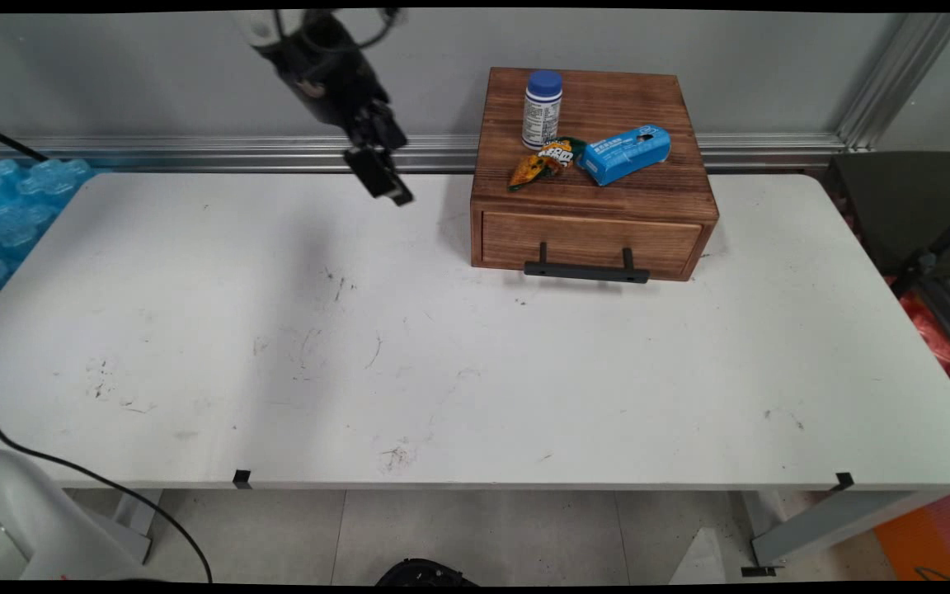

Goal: Open the drawer

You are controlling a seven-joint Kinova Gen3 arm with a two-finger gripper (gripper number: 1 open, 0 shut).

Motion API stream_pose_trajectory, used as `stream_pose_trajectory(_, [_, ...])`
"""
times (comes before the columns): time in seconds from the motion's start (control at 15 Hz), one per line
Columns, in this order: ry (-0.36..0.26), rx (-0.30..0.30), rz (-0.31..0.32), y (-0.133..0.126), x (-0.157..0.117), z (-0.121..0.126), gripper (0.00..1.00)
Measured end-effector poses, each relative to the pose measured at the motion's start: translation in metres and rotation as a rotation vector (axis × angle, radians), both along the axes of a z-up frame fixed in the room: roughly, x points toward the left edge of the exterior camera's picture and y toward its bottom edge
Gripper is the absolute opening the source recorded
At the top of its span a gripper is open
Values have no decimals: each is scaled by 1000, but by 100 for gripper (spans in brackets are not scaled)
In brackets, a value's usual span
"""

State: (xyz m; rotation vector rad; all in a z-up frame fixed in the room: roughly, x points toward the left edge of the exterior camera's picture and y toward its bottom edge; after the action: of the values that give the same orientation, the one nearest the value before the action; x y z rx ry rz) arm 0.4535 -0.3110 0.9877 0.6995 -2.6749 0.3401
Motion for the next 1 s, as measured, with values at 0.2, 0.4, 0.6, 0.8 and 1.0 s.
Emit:
stream_pose_trajectory(0.2, [4,-15,-60,-11,-31,-10,100])
stream_pose_trajectory(0.4, [6,-26,-104,-20,-54,-20,100])
stream_pose_trajectory(0.6, [7,-34,-141,-26,-73,-31,100])
stream_pose_trajectory(0.8, [7,-43,-181,-34,-96,-46,100])
stream_pose_trajectory(1.0, [6,-45,-207,-40,-116,-62,100])
